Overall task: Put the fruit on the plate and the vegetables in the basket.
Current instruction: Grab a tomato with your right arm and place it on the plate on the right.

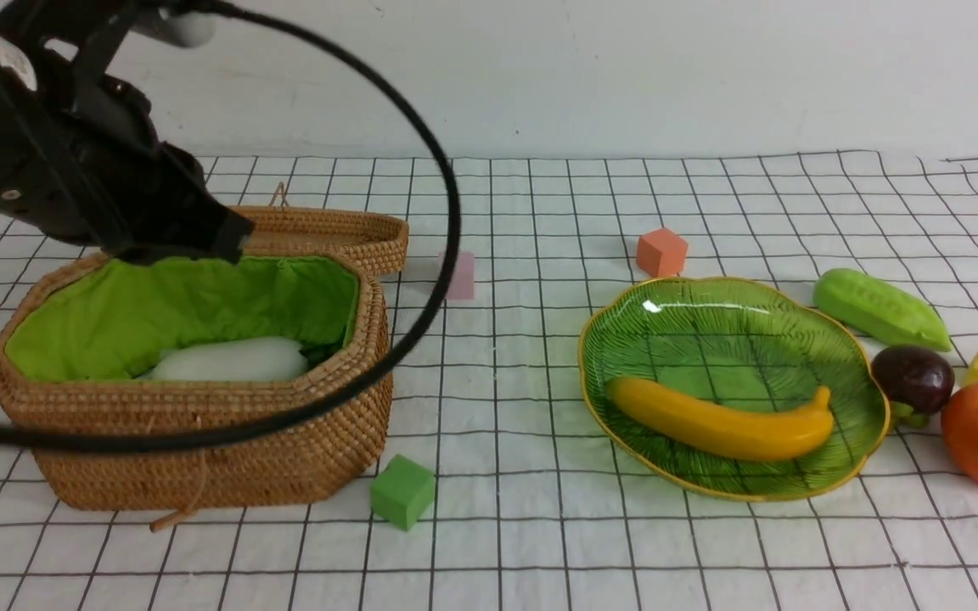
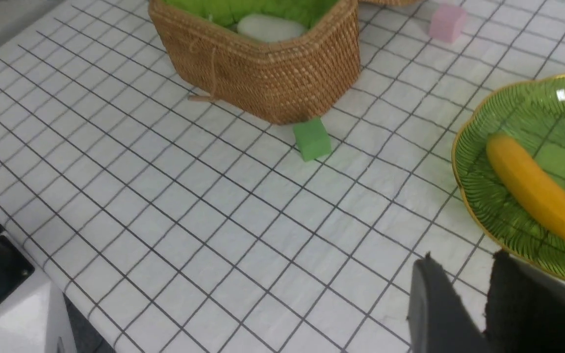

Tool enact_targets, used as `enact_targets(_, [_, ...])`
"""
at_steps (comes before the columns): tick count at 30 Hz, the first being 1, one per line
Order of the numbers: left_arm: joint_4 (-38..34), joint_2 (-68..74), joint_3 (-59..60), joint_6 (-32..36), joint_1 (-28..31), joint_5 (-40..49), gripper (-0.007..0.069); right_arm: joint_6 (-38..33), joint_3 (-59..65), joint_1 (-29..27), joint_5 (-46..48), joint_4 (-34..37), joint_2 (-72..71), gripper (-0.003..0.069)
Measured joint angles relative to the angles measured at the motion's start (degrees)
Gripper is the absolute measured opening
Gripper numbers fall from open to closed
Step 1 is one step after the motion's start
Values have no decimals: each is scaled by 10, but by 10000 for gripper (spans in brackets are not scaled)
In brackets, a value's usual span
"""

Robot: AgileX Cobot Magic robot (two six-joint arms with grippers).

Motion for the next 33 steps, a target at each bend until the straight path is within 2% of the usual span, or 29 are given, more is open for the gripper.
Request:
enact_targets(3, [-17,-44,28,-11,-34,10,-13,4,-3,0,-11,-24,45,198])
enact_targets(6, [-34,-137,108,-34,-88,-3,-13,21,-25,0,-14,-79,141,202])
enact_targets(9, [-35,-202,173,-56,-111,-24,-13,46,-50,-14,-11,-121,197,204])
enact_targets(11, [-35,-272,229,-68,-125,-45,-13,73,-74,-52,-9,-160,244,208])
enact_targets(13, [-36,-342,276,-75,-130,-67,-13,91,-88,-114,-9,-179,281,210])
enact_targets(15, [-37,-373,294,-77,-130,-76,-13,98,-91,-153,-9,-182,300,212])
enact_targets(18, [-37,-459,345,-79,-130,-101,-13,103,-92,-265,-10,-167,356,223])
enact_targets(19, [-37,-466,347,-79,-130,-103,-13,104,-92,-277,-11,-165,359,225])
enact_targets(22, [-37,-495,365,-79,-130,-110,-13,104,-92,-365,-35,-94,418,274])
enact_targets(25, [-31,-496,368,-79,-130,-120,-13,86,-92,-419,-62,-31,470,358])
enact_targets(31, [-15,-496,368,-79,-130,-178,-13,58,-92,-473,-129,39,572,582])
enact_targets(33, [-15,-496,368,-79,-130,-196,-13,52,-92,-479,-138,45,591,612])
